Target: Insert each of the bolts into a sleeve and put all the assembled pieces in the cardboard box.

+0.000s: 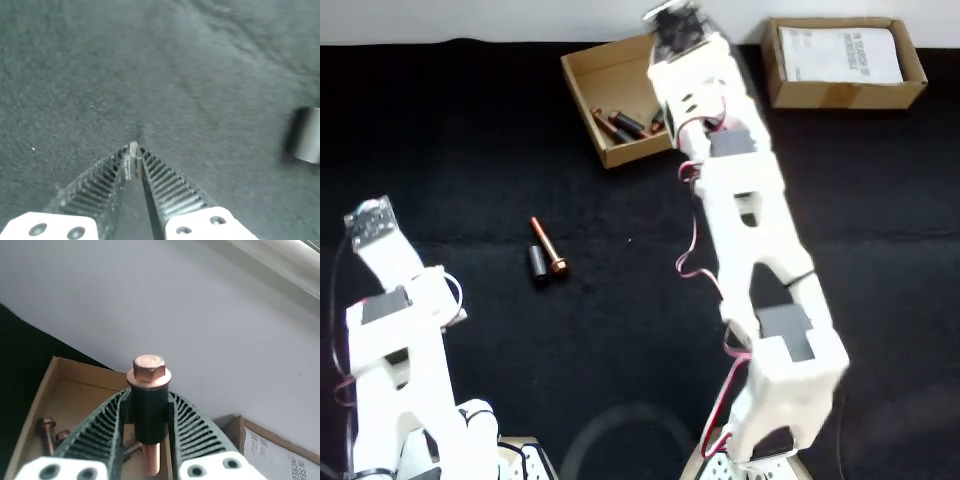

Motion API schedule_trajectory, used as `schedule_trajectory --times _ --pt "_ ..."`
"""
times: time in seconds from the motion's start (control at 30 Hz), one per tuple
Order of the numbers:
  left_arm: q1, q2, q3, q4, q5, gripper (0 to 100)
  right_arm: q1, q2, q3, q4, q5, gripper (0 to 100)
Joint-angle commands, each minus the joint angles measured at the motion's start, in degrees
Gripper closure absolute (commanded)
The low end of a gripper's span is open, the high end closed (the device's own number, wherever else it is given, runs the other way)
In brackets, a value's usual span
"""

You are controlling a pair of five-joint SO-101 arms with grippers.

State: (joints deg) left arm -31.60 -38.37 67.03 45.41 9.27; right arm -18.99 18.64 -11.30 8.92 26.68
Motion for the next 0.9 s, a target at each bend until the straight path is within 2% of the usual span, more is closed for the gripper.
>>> schedule_trajectory --times 0.0,0.13,0.4,0.5,0.57,0.67,0.77,0.87 --pt "-2.15 -0.75 3.91 -7.30 0.09 99 -0.22 4.88 -4.09 -9.80 6.95 99.1" --pt "-3.12 -0.75 5.05 -11.96 0.09 99 -0.22 12.53 -4.09 -19.65 10.99 99.1" --pt "-3.12 -0.66 5.14 -12.13 0.09 99 -0.22 27.21 -3.47 -36.88 23.03 99.1" --pt "-3.03 -0.57 5.14 -12.13 0.09 99 -0.13 32.04 -3.47 -40.57 23.65 98.6" --pt "-2.95 -0.48 5.05 -12.13 0.09 99 -0.22 32.84 -3.47 -40.75 23.65 98.2" --pt "-2.95 -0.48 5.05 -12.13 0.09 99 -0.40 32.66 -3.91 -36.53 22.95 90.9" --pt "-2.95 -0.40 5.05 -12.22 0.09 99 -0.40 32.13 -4.62 -32.40 16.00 84.9" --pt "-2.86 -0.40 5.05 -12.22 0.09 99 -0.48 28.53 -5.32 -24.57 10.02 84.9"
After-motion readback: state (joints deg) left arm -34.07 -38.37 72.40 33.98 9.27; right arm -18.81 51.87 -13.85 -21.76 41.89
